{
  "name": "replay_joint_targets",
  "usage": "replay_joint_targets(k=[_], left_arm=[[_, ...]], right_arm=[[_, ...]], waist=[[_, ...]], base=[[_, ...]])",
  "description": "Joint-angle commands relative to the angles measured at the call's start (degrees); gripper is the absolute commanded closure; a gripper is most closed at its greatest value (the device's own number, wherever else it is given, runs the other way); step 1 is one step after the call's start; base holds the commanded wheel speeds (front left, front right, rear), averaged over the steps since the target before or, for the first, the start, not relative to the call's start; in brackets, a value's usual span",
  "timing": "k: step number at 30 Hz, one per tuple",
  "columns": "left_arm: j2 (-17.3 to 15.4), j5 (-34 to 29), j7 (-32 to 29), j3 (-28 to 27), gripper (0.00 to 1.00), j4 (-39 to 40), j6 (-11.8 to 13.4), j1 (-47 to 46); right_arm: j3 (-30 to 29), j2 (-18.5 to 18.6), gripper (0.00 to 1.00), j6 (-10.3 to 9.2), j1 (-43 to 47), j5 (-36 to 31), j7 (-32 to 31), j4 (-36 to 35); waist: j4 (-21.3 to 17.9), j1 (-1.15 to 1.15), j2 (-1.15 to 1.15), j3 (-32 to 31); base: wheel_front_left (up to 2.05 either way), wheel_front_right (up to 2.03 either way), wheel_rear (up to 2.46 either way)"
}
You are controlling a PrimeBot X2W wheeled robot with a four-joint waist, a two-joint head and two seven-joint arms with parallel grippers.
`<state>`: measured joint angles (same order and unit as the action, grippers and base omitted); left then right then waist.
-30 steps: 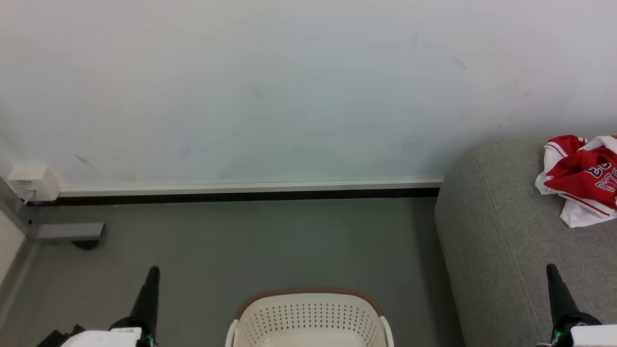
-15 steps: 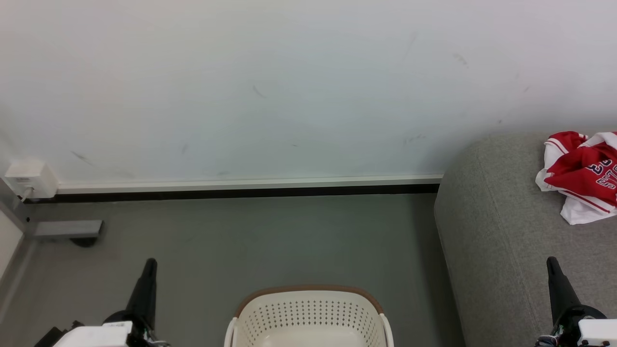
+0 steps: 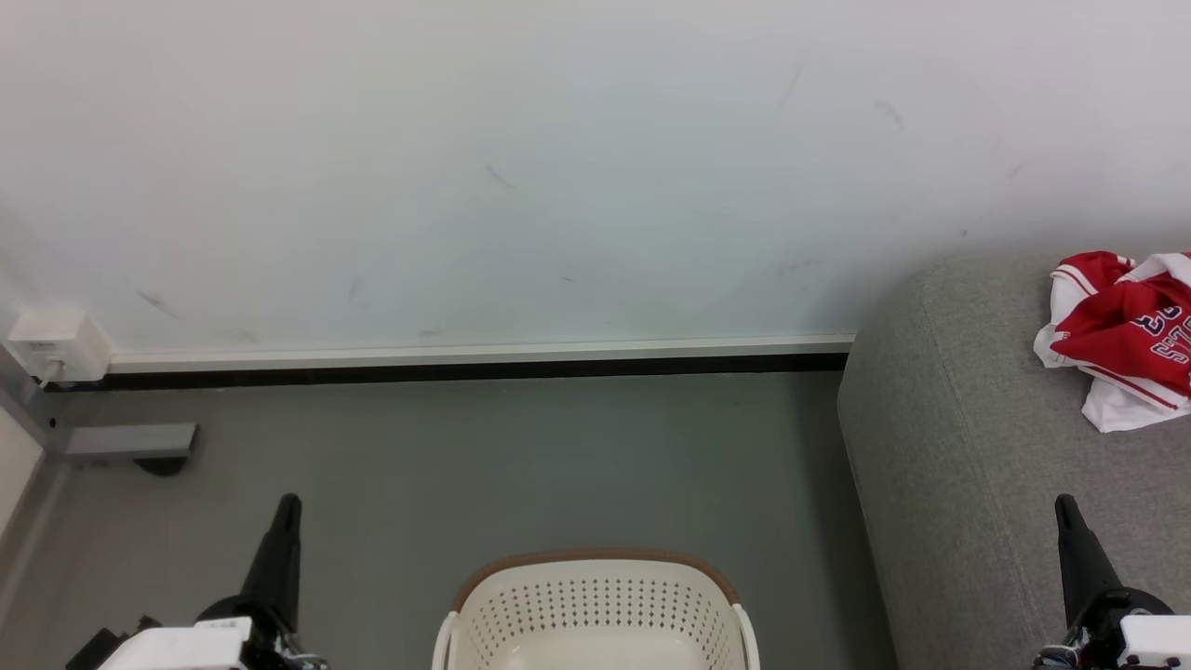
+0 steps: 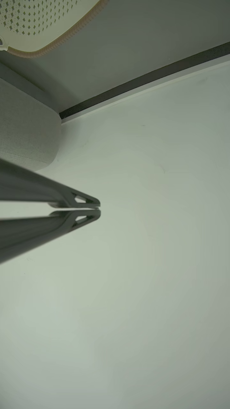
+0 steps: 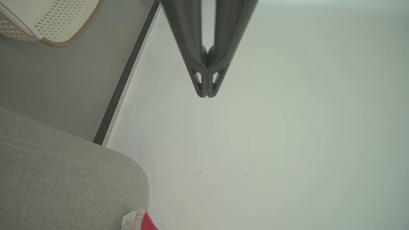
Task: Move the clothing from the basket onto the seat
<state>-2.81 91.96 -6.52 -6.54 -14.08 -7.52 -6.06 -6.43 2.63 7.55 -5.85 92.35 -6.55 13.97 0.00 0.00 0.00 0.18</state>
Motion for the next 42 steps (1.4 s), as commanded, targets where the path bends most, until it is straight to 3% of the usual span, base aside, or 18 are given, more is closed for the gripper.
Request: replay_joint_targets(k=[1,42], left_arm=[[-0.10,0.80,-0.26,-0.15,1.00,-0.01,-0.06,-0.49],[-0.10,0.82,-0.25,-0.13,1.00,0.00,-0.06,-0.48]], right_arm=[[-0.24,0.46,1.00,-0.12,-0.84,0.13,-0.17,0.14],[-0.23,0.45,1.00,-0.12,-0.84,0.14,-0.17,0.13]], waist=[[0.00,0.00,0.00,0.00],[0.00,0.00,0.00,0.00]], base=[[0.00,0.00,0.00],[0.00,0.00,0.00]])
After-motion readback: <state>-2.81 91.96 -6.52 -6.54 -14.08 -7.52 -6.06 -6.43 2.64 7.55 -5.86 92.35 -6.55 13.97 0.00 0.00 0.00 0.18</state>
